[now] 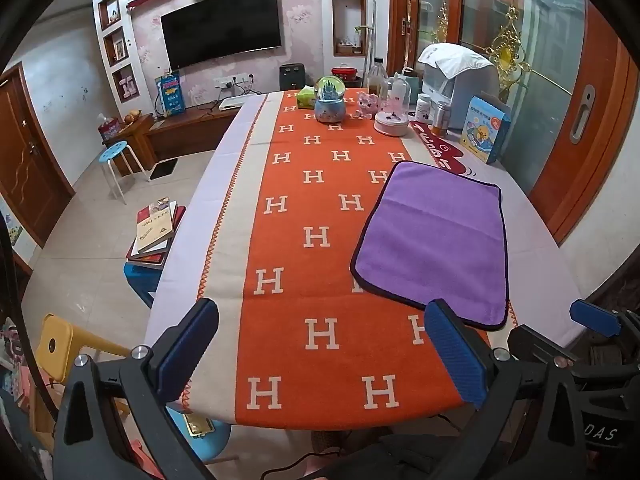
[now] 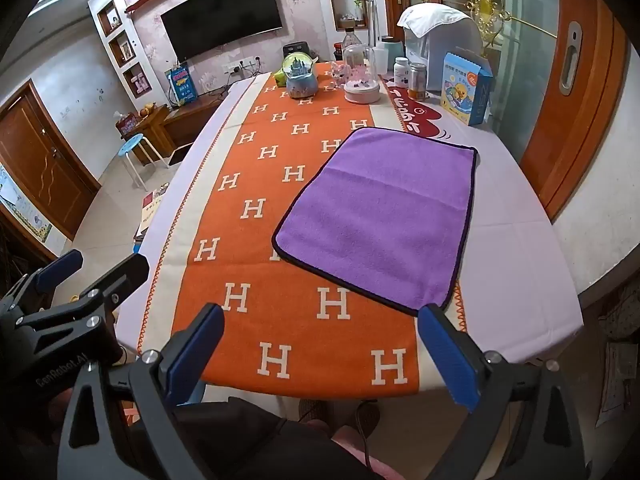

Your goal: Fold towel

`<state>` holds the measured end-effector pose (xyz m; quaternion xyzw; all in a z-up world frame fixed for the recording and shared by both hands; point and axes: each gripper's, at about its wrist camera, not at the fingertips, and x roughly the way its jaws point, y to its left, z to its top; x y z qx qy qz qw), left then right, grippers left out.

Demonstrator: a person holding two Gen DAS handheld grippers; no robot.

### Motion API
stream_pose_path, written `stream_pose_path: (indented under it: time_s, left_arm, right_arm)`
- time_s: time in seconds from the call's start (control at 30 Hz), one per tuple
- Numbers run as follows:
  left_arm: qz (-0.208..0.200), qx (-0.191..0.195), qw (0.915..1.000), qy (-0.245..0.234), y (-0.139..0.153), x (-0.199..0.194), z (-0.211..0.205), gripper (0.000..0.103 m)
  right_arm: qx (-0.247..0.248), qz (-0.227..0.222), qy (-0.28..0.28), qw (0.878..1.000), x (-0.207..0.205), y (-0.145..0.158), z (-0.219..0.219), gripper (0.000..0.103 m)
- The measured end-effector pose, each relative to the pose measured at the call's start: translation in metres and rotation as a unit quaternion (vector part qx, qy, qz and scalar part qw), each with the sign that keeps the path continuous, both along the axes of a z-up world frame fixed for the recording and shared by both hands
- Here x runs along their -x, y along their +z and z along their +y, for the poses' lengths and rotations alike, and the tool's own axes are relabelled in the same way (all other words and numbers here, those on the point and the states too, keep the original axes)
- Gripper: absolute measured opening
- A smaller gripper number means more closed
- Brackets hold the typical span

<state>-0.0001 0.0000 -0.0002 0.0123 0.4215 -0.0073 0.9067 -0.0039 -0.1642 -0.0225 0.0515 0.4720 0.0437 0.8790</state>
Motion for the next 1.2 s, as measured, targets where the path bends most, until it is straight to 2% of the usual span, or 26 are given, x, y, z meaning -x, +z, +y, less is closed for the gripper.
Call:
stream_pose_path:
  time_s: [1.0, 1.2]
  left_arm:
    - [0.015, -0.007, 0.9998, 0.008, -0.011, -0.002, 0.011, 0.102]
    - [0.015, -0.005, 0.9999, -0.006, -0.009, -0.001, 0.013, 0.102]
  right_arm:
    - [0.006, 0.005, -0.002, 1.0, -0.001, -0.004, 0.009, 0.098]
    - [0.008, 0.007, -0.014, 1.0, -0.001, -0.006, 0.01, 0.098]
